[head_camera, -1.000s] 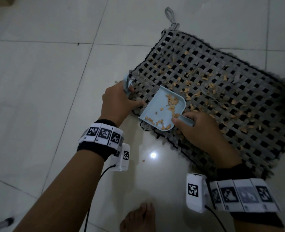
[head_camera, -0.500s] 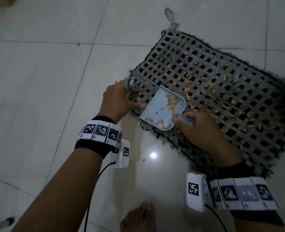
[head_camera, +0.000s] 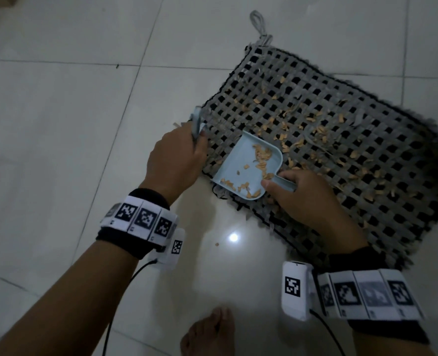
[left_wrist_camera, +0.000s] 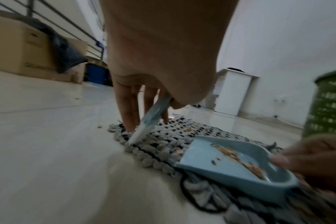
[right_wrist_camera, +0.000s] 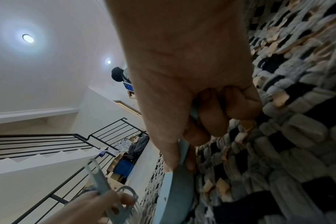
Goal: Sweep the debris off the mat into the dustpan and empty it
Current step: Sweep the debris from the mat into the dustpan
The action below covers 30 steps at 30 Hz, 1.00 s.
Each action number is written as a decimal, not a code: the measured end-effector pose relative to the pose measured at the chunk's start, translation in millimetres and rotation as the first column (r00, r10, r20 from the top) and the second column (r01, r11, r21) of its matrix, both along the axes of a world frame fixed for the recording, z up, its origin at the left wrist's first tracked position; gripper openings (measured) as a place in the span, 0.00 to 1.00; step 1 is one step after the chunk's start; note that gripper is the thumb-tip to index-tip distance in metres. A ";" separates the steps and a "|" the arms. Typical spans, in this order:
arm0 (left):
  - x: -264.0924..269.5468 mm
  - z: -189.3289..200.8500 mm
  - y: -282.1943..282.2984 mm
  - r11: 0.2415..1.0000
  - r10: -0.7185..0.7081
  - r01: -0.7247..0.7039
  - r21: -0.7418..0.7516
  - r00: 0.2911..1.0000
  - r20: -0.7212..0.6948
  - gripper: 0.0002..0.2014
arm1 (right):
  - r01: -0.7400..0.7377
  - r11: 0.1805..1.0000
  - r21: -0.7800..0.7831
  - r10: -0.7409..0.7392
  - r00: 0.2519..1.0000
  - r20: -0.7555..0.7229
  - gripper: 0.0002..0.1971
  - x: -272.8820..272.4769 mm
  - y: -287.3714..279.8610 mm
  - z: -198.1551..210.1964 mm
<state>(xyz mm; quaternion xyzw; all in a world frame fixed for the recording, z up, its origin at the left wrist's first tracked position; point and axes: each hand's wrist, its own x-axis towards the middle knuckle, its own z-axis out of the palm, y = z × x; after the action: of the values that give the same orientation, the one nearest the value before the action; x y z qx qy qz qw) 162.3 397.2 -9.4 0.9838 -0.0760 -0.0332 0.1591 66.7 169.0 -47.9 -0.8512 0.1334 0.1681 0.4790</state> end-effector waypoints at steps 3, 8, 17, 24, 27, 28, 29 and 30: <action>-14.2 -7.5 -8.7 0.994 -0.080 0.079 0.076 0.997 0.007 0.18 | 0.011 1.000 0.005 -0.011 1.000 0.004 0.13 -0.2 -0.5 0.4; -15.1 -11.0 -13.7 0.986 -0.061 0.060 -0.154 0.998 -0.004 0.22 | 0.023 1.000 0.004 -0.023 1.000 -0.014 0.13 -1.3 -2.4 0.0; -13.5 -14.8 -38.7 0.966 -0.147 0.151 -0.211 0.989 0.035 0.16 | 0.024 1.000 -0.008 -0.024 1.000 -0.008 0.17 -0.5 -2.0 1.2; 11.3 -3.9 -18.8 0.955 0.017 0.012 -0.297 0.995 0.094 0.28 | 0.017 1.000 -0.008 -0.017 1.000 -0.003 0.13 -3.7 -3.7 0.3; 20.7 -2.5 -8.6 0.974 0.041 -0.018 -0.225 0.995 0.095 0.29 | 0.028 1.000 -0.015 -0.028 1.000 -0.006 0.14 -2.9 -3.2 0.5; 19.2 -5.2 -10.0 0.984 0.015 -0.002 -0.181 0.998 0.068 0.28 | 0.029 0.999 -0.017 -0.029 1.000 -0.009 0.14 -2.7 -3.3 -0.1; 15.0 -8.5 -14.3 0.987 -0.020 0.025 -0.156 0.999 0.036 0.26 | 0.029 0.999 -0.018 -0.029 1.000 -0.010 0.15 -2.4 -3.5 -0.4; 8.3 -11.9 -19.9 0.983 -0.063 0.063 -0.170 0.998 0.006 0.25 | 0.029 0.999 -0.018 -0.030 0.999 -0.013 0.15 -2.3 -3.4 -0.1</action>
<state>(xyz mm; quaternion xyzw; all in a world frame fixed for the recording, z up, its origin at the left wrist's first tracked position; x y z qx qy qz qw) 170.6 377.3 -21.3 0.9637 -0.1098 -0.0311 0.2414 64.4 165.6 -47.9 -0.8522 0.1505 0.1653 0.4730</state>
